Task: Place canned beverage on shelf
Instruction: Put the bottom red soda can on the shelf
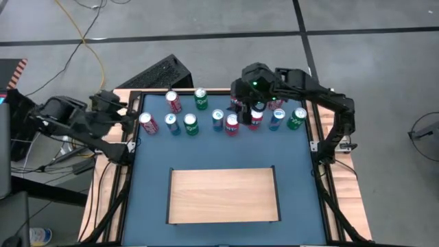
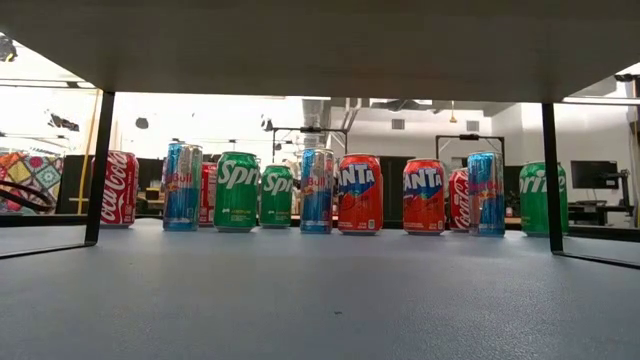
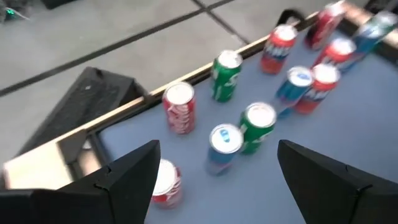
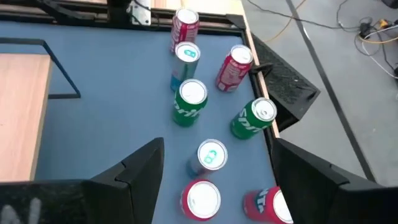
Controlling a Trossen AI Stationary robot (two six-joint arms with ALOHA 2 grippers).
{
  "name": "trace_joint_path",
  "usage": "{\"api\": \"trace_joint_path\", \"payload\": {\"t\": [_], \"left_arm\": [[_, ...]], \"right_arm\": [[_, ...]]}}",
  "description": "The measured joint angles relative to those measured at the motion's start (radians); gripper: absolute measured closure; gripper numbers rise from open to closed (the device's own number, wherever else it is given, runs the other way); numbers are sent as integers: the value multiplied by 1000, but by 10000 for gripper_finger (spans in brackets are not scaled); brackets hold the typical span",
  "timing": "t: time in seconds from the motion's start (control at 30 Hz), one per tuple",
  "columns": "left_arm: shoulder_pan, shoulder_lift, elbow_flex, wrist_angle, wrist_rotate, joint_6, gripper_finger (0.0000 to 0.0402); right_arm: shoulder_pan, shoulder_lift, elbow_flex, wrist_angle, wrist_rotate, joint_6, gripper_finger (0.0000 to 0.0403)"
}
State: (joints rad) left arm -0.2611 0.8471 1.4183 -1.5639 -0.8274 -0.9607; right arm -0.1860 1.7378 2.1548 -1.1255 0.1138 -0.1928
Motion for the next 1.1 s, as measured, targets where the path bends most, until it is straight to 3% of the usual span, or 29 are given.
{"api": "trace_joint_path", "payload": {"t": [0.17,0.3,0.5,0.77,0.97,1.1], "left_arm": [[128,50,-26,9,83,120,90],[272,64,-44,36,238,273,91],[564,80,-88,144,494,562,91],[944,193,-89,135,639,866,90],[1051,246,-93,152,692,1034,90],[1084,222,-157,194,731,1107,90]], "right_arm": [[-8,5,0,3,-13,-24,122],[-13,3,0,8,-14,-26,122],[-21,-3,0,15,-14,-29,122],[-21,3,0,29,-14,-26,122],[-21,3,0,32,-14,-25,122],[-21,3,0,30,-14,-25,122]]}}
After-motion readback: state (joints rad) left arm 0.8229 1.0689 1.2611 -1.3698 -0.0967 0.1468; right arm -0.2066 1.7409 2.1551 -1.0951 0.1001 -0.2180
